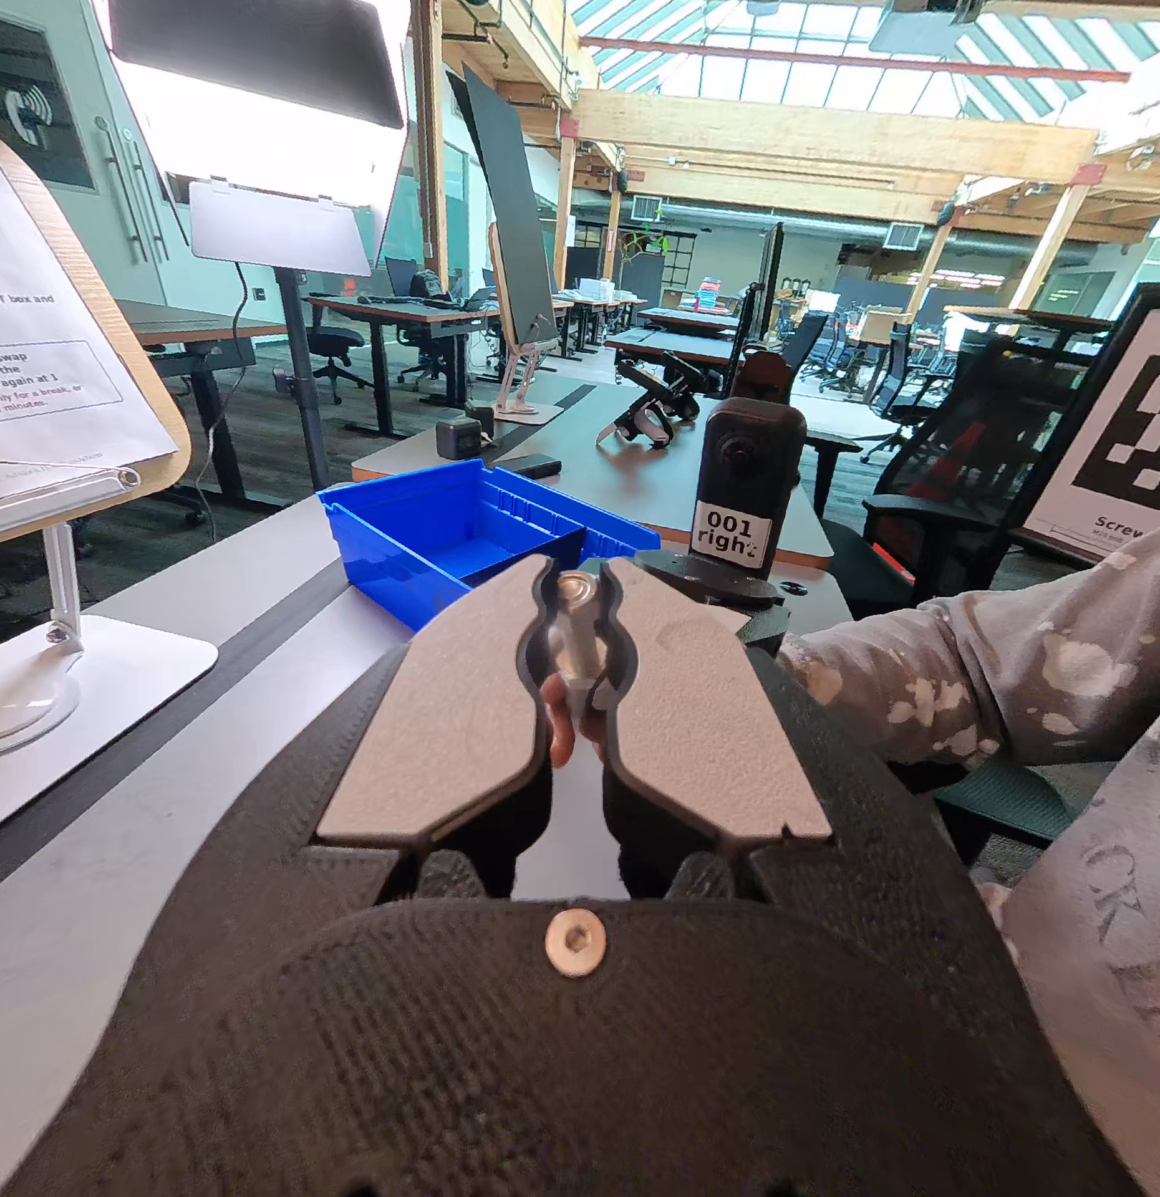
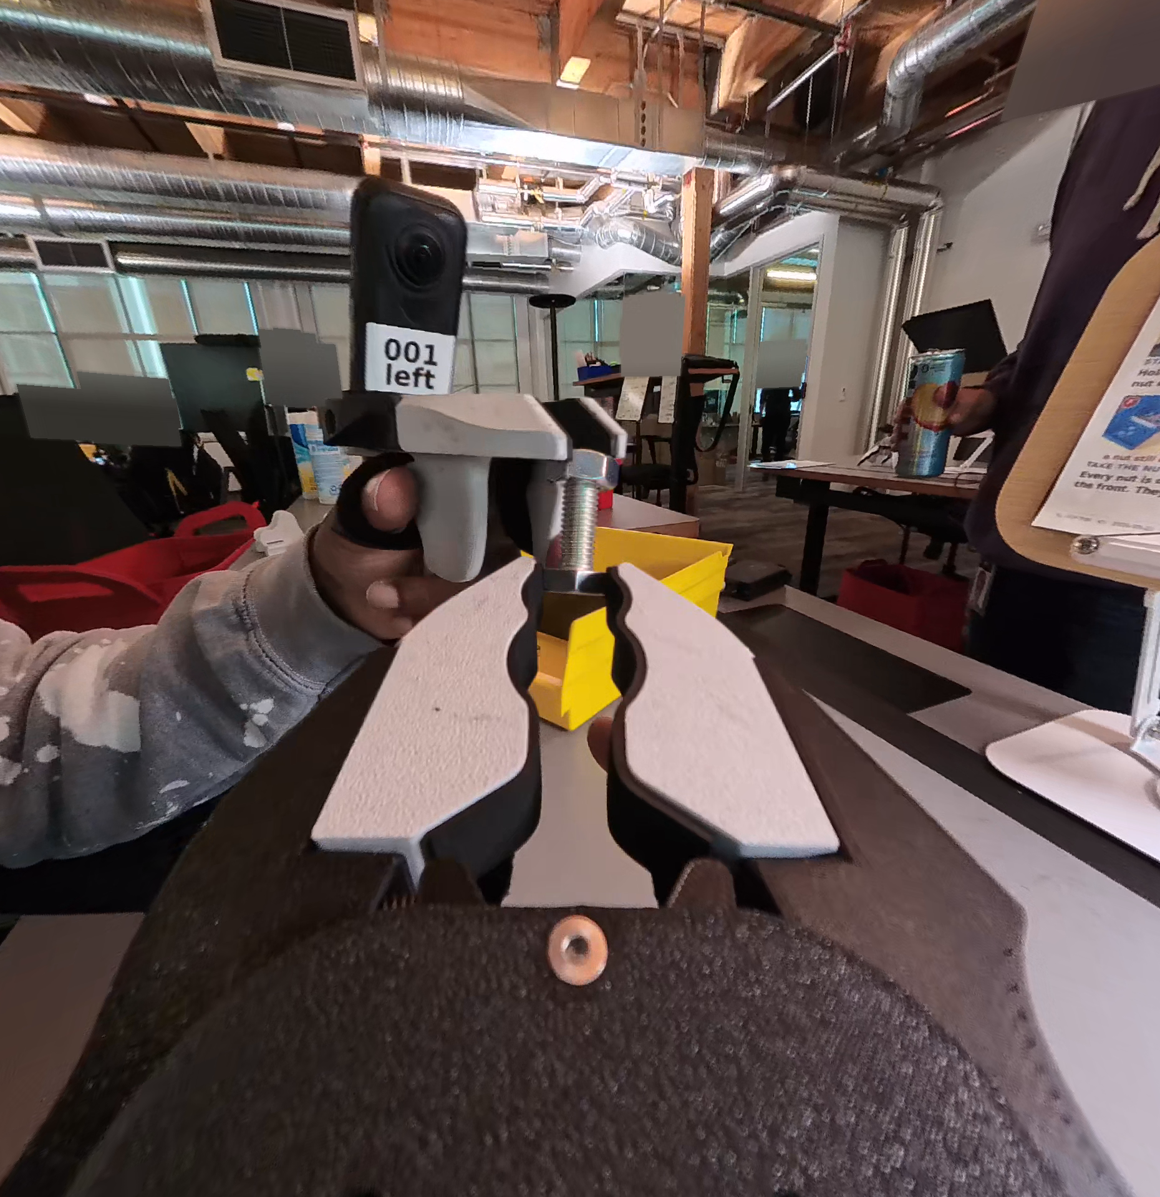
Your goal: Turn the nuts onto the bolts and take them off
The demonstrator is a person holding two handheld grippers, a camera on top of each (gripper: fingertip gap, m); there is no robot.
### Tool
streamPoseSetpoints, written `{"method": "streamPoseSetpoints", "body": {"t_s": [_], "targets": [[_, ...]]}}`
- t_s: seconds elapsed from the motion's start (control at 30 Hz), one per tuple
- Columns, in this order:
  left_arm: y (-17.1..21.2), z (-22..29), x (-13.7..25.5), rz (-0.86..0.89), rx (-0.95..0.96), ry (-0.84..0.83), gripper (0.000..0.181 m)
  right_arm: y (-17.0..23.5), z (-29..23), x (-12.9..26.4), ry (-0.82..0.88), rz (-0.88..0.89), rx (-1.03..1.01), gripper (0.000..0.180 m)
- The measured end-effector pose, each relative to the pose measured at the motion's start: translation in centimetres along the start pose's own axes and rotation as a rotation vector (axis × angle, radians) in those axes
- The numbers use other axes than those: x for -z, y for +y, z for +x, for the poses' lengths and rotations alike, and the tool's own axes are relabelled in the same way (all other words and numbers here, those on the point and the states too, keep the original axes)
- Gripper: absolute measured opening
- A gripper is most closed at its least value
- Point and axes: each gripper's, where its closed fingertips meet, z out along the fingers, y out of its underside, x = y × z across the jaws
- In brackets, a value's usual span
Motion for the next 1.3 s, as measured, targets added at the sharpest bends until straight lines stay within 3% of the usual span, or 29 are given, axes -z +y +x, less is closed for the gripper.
{"method": "streamPoseSetpoints", "body": {"t_s": [0.1,0.27,0.47,0.6,0.83,0.93,1.13,1.3], "targets": [[0.1,0.0,0.0,-0.002,-0.026,-0.010,0.000,0.3,0.3,0.0,0.015,-0.012,0.000,0.018],[0.0,-0.2,0.0,0.002,-0.023,-0.025,0.000,0.1,0.3,0.1,0.017,0.000,0.022,0.018],[-1.0,-0.4,0.7,0.062,0.033,0.004,0.021,-0.6,0.6,0.5,0.012,0.063,-0.023,0.018],[-2.2,-1.1,1.7,0.176,0.194,0.060,0.027,-1.2,0.7,0.7,-0.011,0.114,-0.094,0.018],[0.4,-0.6,-0.3,0.058,0.166,0.074,0.029,-1.3,0.5,0.8,-0.024,0.118,-0.066,0.018],[0.3,0.1,-0.5,0.068,0.160,0.099,0.018,-1.2,0.3,0.7,-0.026,0.117,-0.060,0.018],[1.0,0.1,-0.9,0.000,0.036,0.032,0.018,0.0,0.5,0.4,-0.018,0.038,-0.034,0.018],[1.1,0.3,-0.8,-0.012,0.042,0.046,0.018,0.1,0.3,0.4,-0.015,0.024,-0.019,0.018]]}}
